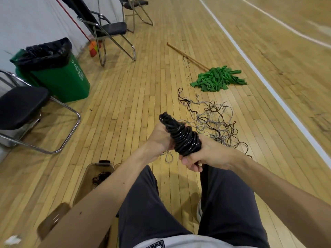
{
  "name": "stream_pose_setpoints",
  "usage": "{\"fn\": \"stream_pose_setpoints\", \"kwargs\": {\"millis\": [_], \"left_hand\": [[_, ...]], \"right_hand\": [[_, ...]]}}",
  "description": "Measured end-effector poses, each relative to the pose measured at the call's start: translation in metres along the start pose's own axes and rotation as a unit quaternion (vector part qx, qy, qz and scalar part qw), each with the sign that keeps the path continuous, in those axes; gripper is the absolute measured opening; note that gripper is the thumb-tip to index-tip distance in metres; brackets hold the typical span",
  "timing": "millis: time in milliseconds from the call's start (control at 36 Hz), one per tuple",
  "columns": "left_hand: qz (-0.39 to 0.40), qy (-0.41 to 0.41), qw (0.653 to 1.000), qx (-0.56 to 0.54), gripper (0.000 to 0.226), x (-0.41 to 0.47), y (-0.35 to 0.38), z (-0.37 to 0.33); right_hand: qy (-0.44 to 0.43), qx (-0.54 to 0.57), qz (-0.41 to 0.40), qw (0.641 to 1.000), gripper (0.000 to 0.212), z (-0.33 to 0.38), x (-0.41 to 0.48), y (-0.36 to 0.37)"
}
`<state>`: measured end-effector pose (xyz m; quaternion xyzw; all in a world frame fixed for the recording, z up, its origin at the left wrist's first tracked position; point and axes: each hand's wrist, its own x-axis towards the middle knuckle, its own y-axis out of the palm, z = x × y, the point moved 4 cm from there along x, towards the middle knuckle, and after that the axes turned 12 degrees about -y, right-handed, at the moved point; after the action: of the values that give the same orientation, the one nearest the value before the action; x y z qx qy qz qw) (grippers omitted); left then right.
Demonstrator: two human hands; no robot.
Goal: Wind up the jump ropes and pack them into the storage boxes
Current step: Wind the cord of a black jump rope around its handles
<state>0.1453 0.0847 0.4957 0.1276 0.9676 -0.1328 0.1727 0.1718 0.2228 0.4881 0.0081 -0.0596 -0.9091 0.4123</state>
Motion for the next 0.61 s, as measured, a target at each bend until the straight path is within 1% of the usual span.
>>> {"fn": "stream_pose_setpoints", "kwargs": {"millis": [56,83,139,222,389,528,611], "left_hand": [[-0.006,0.008,1.000,-0.013,0.023,-0.001,0.003,0.004],[-0.006,0.006,1.000,-0.024,0.023,-0.002,0.004,0.006],[-0.028,-0.014,0.998,-0.053,0.025,-0.001,0.001,0.008],[-0.028,-0.037,0.995,-0.094,0.025,0.002,-0.003,0.010],[-0.025,-0.084,0.985,-0.147,0.021,0.001,-0.019,0.023],[-0.035,-0.102,0.982,-0.153,0.025,-0.009,-0.030,0.038],[-0.037,-0.095,0.978,-0.183,0.027,-0.019,-0.046,0.051]], "right_hand": [[-0.001,0.021,-0.017,1.000,0.010,-0.002,0.002,-0.003],[0.000,0.029,-0.026,0.999,0.011,-0.002,0.003,-0.005],[0.002,0.037,-0.048,0.998,0.011,-0.004,0.005,-0.009],[0.014,0.016,-0.084,0.996,0.015,-0.008,0.009,-0.017],[0.078,-0.024,-0.132,0.988,0.008,-0.024,0.017,-0.026],[0.120,-0.035,-0.174,0.977,0.012,-0.034,0.034,-0.012],[0.130,-0.028,-0.189,0.973,0.007,-0.040,0.053,0.006]]}}
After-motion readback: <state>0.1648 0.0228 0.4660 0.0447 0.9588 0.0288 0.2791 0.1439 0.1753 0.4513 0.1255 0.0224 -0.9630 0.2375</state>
